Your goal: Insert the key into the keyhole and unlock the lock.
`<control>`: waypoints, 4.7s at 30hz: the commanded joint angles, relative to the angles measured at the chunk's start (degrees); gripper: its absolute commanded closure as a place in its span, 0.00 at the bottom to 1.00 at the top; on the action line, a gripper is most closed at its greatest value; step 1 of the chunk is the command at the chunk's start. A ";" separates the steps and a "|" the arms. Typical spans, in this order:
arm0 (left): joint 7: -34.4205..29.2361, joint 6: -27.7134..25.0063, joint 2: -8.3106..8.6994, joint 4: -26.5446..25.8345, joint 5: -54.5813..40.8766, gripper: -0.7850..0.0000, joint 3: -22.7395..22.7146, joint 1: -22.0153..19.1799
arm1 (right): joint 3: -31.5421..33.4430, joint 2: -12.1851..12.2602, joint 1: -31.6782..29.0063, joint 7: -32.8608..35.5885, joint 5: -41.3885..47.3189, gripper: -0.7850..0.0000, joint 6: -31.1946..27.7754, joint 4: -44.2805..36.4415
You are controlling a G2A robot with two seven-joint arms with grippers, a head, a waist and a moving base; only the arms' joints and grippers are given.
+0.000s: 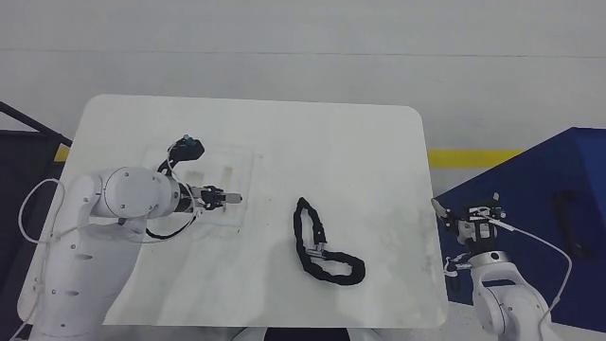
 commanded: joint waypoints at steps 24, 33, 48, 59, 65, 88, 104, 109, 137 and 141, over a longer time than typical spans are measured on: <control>0.00 0.04 8.17 7.55 -6.38 0.41 16.62 -12.14 | 0.00 0.00 0.00 0.00 0.00 0.00 0.00 0.00; 2.15 2.19 10.00 11.46 -11.02 0.40 27.18 -19.44 | 0.00 0.00 0.00 0.00 0.00 0.00 0.00 0.00; 10.94 10.97 16.71 10.88 -20.30 0.51 42.79 -28.56 | 0.00 0.00 0.00 0.00 0.00 0.00 0.00 0.00; 16.83 16.86 20.78 9.55 -31.39 0.58 58.49 -39.94 | 0.00 0.00 0.00 0.00 0.00 0.00 0.00 0.00; 20.45 20.47 22.00 8.63 -36.42 0.60 68.19 -47.52 | 0.00 0.00 0.00 0.00 0.00 0.00 0.00 0.00; 25.39 25.40 21.78 8.03 -36.54 0.69 73.12 -49.70 | 0.00 0.00 0.00 0.00 0.00 0.00 0.00 0.00; 24.86 24.88 21.28 9.52 -35.95 1.00 73.12 -49.26 | 0.00 0.00 0.00 0.00 0.00 0.00 0.00 0.00; 25.69 25.71 22.00 8.88 -36.15 1.00 73.12 -49.20 | 0.00 0.00 0.00 0.00 0.00 0.00 0.00 0.00; 39.15 -4.69 49.49 0.82 -74.89 1.00 63.04 -49.78 | 0.00 0.00 0.00 0.00 0.00 0.00 0.00 0.00; 42.17 -25.14 54.34 4.56 -82.29 1.00 64.16 -44.63 | 0.00 0.00 0.00 0.00 0.00 0.00 0.00 0.00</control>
